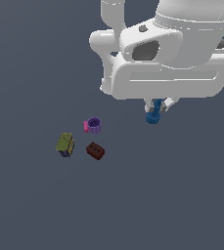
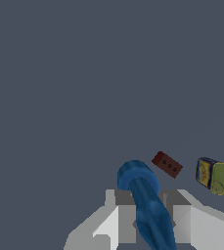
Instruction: Pick up a designated object from a clutter of objects.
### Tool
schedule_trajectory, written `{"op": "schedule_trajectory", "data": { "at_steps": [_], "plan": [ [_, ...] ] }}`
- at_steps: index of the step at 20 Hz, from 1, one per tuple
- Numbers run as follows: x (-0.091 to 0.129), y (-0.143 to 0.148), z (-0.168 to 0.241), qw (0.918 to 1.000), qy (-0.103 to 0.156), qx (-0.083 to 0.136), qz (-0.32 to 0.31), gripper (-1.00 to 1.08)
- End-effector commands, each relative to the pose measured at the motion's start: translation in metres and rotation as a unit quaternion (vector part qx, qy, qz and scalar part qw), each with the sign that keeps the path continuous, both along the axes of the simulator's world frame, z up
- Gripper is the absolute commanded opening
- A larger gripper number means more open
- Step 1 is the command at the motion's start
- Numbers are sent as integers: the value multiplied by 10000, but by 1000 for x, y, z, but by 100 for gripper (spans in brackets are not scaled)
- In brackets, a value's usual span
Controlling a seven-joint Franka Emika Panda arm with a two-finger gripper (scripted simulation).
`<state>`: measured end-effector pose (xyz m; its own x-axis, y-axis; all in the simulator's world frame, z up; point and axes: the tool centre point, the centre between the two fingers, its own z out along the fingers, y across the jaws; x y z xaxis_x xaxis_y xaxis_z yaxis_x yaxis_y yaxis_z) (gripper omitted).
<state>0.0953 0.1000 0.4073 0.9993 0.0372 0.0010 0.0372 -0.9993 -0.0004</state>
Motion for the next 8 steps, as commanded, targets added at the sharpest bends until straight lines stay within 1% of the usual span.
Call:
{"op": "schedule_trajectory", "data": {
  "at_steps": [1,8],
  "plan": [
    [1,0,8,10000,5,-1,0,-100],
    [3,0,15,10000,5,-1,0,-100]
  ]
}}
